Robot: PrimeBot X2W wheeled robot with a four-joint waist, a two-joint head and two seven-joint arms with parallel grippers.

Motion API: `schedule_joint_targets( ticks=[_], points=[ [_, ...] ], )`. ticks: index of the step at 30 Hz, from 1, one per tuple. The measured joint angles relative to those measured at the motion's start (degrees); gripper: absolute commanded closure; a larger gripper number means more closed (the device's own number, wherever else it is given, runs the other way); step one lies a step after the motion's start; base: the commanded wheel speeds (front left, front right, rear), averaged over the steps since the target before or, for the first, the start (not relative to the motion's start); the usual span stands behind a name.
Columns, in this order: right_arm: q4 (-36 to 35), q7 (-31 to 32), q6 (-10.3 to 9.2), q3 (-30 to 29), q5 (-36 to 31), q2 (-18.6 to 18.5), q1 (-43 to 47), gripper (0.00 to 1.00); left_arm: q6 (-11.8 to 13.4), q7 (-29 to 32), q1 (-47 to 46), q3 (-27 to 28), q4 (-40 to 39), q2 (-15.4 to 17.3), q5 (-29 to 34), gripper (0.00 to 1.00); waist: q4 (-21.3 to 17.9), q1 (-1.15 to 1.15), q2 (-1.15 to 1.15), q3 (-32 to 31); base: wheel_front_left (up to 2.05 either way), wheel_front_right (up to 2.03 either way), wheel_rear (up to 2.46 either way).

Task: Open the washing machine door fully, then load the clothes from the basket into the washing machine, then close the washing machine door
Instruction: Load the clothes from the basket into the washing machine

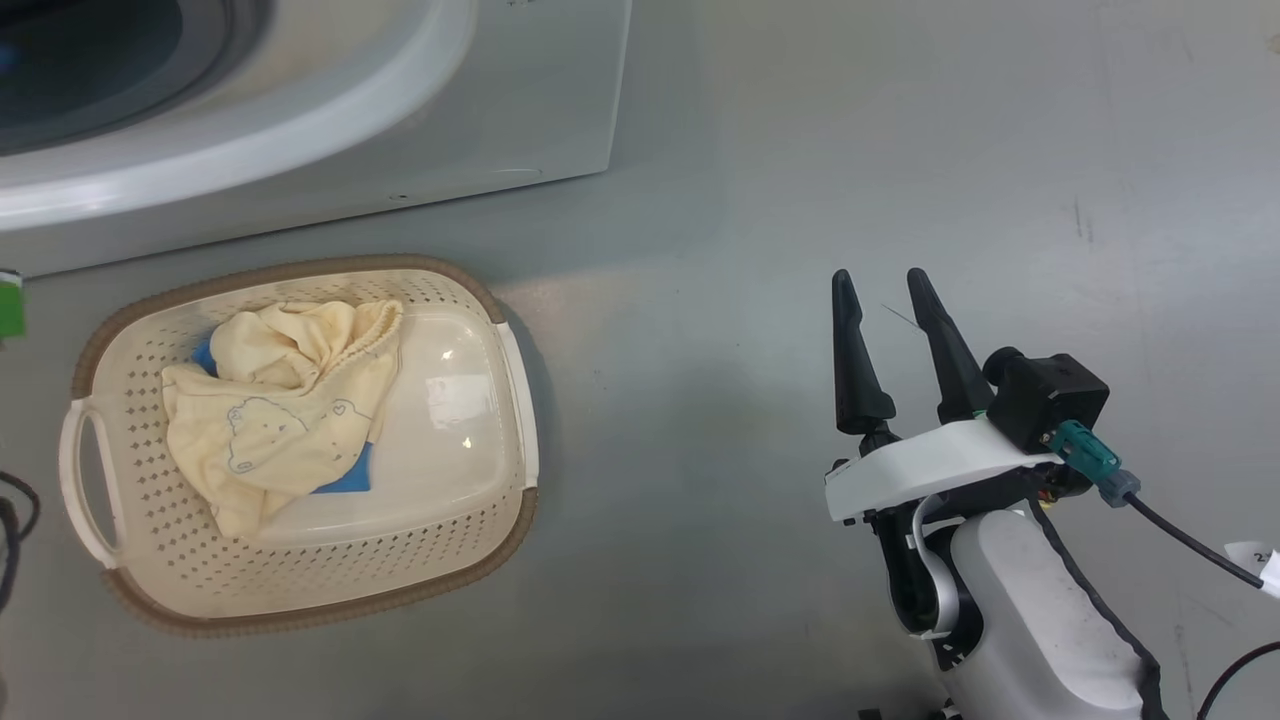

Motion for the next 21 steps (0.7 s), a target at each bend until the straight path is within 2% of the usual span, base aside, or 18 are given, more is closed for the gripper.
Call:
schedule_joint_targets(
  ticks=[13,21],
  points=[
    [-1.1,0.0,0.00,2.4,0.7,0.0,0.0,0.00,-0.1,5.7,-13.7,-0.5,1.6,5.2,1.7,1.00,-2.0,0.00,0.00,2.6,0.00,0.00,0.00],
    [-2.4,0.0,0.01,2.6,1.6,0.0,0.0,0.00,-0.5,8.1,-21.5,-1.0,4.6,7.1,1.9,1.00,-3.7,0.00,0.00,6.1,0.00,0.00,0.00]
  ],
)
